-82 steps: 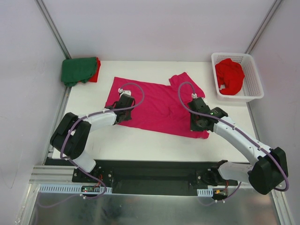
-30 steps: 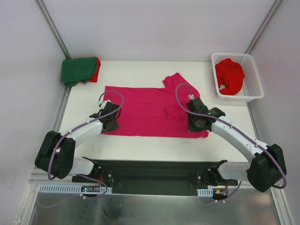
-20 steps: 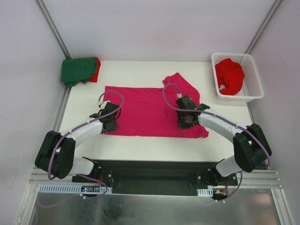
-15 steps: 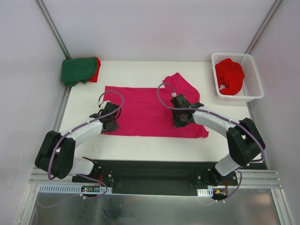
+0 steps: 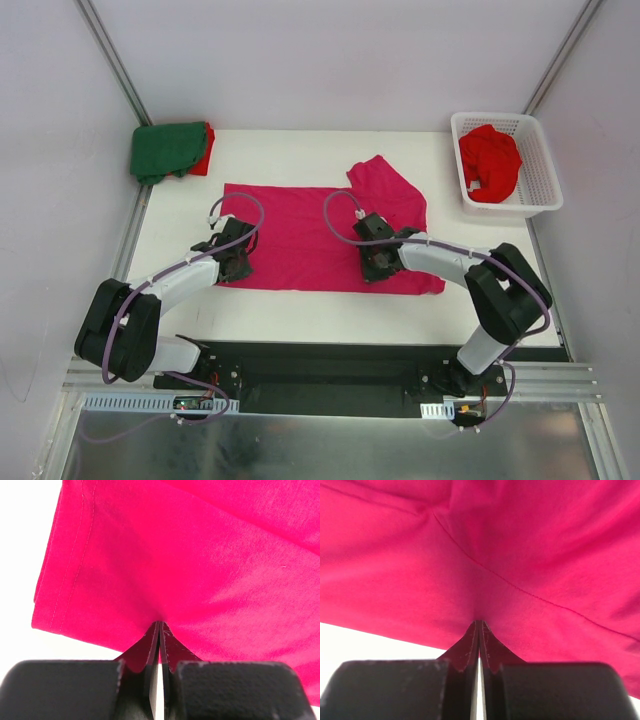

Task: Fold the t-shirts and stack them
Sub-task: Fold the flattened tshirt in 1/3 of the way, then grap the side of the flattened tshirt furthest away from the robot with both arms

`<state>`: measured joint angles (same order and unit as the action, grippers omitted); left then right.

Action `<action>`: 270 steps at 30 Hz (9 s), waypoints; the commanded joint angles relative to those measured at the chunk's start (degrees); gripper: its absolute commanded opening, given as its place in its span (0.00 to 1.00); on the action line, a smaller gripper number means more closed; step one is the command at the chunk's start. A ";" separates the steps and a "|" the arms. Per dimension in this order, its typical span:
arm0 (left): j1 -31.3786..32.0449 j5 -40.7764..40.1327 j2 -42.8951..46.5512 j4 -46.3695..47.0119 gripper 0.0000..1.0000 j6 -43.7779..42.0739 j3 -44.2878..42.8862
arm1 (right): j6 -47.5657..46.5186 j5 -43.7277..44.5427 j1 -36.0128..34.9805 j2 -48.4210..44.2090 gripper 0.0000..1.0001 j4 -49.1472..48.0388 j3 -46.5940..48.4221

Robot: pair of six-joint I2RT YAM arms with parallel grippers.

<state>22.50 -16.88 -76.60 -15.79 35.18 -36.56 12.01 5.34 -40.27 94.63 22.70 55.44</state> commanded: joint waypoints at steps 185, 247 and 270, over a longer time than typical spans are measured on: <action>-26.81 21.90 -17.79 10.87 0.43 -15.84 -29.01 | -1.55 -47.71 36.75 55.75 0.79 -4.24 79.56; -29.97 22.51 -19.82 10.96 0.40 -16.11 -29.27 | 2.31 -51.49 36.14 58.74 0.56 -2.31 77.10; -30.50 23.12 -20.17 11.05 0.39 -15.93 -29.36 | 3.46 -45.77 36.14 58.92 0.08 0.51 77.19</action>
<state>-7.16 5.54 -96.44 -6.22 19.92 -64.16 16.12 -41.21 -3.99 153.51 21.82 132.42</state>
